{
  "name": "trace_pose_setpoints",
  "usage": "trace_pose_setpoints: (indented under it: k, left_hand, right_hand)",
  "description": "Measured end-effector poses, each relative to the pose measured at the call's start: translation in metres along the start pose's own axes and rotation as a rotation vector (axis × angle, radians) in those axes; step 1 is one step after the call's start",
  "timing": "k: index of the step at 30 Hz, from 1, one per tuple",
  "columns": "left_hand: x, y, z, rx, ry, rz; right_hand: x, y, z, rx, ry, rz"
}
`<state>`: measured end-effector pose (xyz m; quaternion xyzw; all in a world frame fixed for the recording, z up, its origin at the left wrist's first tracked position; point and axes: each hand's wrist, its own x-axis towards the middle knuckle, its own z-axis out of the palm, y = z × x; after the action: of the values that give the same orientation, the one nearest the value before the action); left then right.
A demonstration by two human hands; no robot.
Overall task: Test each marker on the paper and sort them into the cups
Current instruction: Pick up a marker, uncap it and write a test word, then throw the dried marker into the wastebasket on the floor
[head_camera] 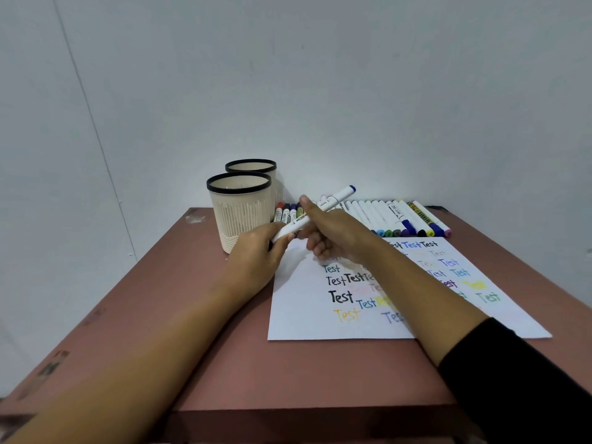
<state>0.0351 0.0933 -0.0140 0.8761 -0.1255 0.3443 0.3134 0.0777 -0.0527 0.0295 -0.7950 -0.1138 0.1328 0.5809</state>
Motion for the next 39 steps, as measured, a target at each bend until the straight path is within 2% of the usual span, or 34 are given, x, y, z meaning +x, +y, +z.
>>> trace_pose_setpoints:
  k: [3,7,11,13,15,18,25,29,39]
  left_hand:
    - [0.000,0.001,-0.002,0.019,-0.016,-0.018]
    - [0.007,0.010,-0.007,-0.004,-0.022,-0.023]
    - [0.016,0.016,-0.015,0.047,-0.114,-0.029]
    - [0.017,0.019,-0.017,0.089,-0.187,-0.016]
    - [0.017,0.026,-0.018,0.085,-0.275,0.003]
    - [0.014,0.040,-0.016,0.070,-0.366,0.021]
    - [0.009,0.070,-0.001,0.021,-0.400,0.060]
    - [0.013,0.092,0.018,0.096,-0.398,0.163]
    - [0.012,0.184,0.091,0.077,-0.577,0.326]
  right_hand:
    - [-0.010,-0.012,-0.004,-0.216,0.029,-0.021]
    - [-0.028,-0.027,-0.010,-0.525,0.230,-0.306]
    - [-0.049,-0.034,-0.023,-0.716,0.301,-0.350]
    - [-0.058,-0.031,-0.031,-0.948,0.406,-0.537]
    - [-0.066,-0.026,-0.037,-1.142,0.370,-0.696]
    - [-0.065,-0.011,-0.046,-1.398,0.238,-0.676]
    - [-0.089,0.010,-0.072,-1.186,0.172,-0.585]
    - [-0.108,0.015,-0.100,-1.210,0.233,-0.520]
    - [-0.188,0.049,-0.189,-1.227,0.395,-0.324]
